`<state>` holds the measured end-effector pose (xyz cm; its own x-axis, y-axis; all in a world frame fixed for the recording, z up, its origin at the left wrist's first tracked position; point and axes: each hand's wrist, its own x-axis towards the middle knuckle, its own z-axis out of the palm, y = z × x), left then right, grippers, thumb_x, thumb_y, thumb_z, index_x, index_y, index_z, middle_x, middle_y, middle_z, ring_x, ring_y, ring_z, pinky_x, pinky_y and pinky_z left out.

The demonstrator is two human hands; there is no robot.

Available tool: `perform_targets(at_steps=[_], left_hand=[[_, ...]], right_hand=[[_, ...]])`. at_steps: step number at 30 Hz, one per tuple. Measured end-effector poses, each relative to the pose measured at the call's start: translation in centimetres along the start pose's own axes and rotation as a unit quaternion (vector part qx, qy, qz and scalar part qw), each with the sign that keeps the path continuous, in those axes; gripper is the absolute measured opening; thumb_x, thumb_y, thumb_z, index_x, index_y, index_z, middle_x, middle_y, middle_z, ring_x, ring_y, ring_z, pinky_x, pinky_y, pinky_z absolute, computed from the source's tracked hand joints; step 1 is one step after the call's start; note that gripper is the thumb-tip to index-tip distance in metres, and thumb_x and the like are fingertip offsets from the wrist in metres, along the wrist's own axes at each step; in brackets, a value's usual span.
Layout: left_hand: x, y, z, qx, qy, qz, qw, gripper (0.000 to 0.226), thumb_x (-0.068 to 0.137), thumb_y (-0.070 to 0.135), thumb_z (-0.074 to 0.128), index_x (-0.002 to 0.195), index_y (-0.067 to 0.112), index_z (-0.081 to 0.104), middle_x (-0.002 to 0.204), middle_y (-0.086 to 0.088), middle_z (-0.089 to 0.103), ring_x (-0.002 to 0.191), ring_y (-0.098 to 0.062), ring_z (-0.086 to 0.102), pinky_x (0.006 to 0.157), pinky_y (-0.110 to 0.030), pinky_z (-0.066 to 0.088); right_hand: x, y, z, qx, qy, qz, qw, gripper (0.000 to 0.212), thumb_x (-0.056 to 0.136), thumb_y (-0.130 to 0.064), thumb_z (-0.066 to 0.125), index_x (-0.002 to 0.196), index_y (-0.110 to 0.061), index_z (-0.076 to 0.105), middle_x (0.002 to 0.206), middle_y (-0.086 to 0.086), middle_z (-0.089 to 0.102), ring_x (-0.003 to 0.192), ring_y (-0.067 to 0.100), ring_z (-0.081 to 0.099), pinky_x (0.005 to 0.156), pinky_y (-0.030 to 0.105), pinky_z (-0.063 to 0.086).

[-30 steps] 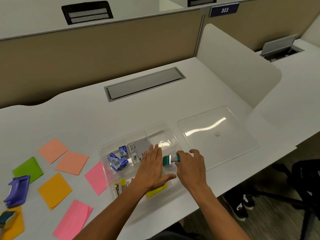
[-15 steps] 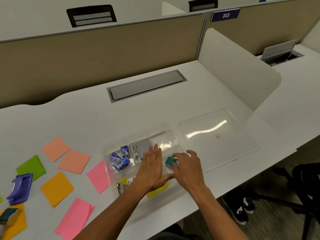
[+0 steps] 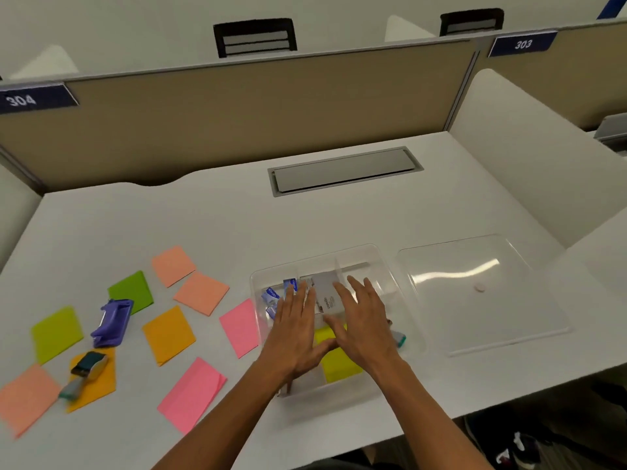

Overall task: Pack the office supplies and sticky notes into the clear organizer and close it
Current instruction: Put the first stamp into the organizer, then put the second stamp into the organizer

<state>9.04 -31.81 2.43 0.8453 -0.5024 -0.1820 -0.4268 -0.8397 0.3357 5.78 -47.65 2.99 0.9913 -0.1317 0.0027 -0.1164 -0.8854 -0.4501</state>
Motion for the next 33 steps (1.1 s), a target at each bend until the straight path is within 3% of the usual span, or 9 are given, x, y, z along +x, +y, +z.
perform_targets(at_steps=[12,19,25,29,33], left_hand=[[-5.4,-7.7,-0.6,-0.001,0.049,-0.148,0.988,0.106,0.072,0.089,0.010,0.148,0.022,-0.021,0.153,-0.001,-0.035,0.138,-0.019,-0.038,0.116,-0.041,-0.016],[-9.6,-10.9,-1.0,-0.008,0.058,-0.246,0.967,0.112,0.068,0.089,0.021,0.147,0.023,-0.022,0.151,-0.001,-0.036,0.137,-0.023,-0.037,0.113,-0.040,-0.017],[-13.1,-13.5,-0.8,-0.018,0.054,-0.306,0.950,0.113,0.067,0.088,0.020,0.147,0.022,-0.023,0.153,-0.003,-0.035,0.140,-0.026,-0.033,0.116,-0.044,-0.010],[-15.0,-15.8,-0.5,-0.031,0.071,-0.340,0.937,0.112,0.067,0.089,0.017,0.148,0.023,-0.022,0.155,-0.004,-0.031,0.140,-0.026,-0.033,0.115,-0.043,-0.012],[-16.4,-17.9,-0.3,-0.048,0.081,-0.375,0.922,0.117,0.062,0.093,0.010,0.150,0.021,-0.016,0.155,-0.006,-0.029,0.137,-0.026,-0.036,0.111,-0.044,-0.015]], right_hand=[[1.9,-6.1,4.0,-0.026,-0.081,-0.121,0.989,0.084,0.090,-0.066,0.043,0.155,-0.034,0.002,0.164,0.003,-0.010,0.149,0.027,-0.017,0.119,0.045,0.000],[2.5,-10.4,6.4,-0.043,-0.099,-0.197,0.974,0.089,0.086,-0.068,0.043,0.156,-0.030,0.004,0.163,0.006,-0.011,0.147,0.028,-0.024,0.119,0.049,-0.002],[2.1,-14.2,8.3,-0.055,-0.124,-0.248,0.959,0.086,0.087,-0.067,0.040,0.155,-0.028,0.006,0.164,0.006,-0.008,0.147,0.030,-0.022,0.119,0.051,0.003],[1.6,-16.5,9.8,-0.051,-0.152,-0.277,0.948,0.085,0.089,-0.068,0.039,0.155,-0.031,-0.001,0.163,0.006,-0.014,0.146,0.028,-0.026,0.117,0.046,-0.005],[1.1,-19.0,11.2,-0.056,-0.173,-0.299,0.937,0.084,0.089,-0.065,0.042,0.155,-0.032,0.002,0.164,0.005,-0.011,0.148,0.029,-0.020,0.119,0.046,0.000]])
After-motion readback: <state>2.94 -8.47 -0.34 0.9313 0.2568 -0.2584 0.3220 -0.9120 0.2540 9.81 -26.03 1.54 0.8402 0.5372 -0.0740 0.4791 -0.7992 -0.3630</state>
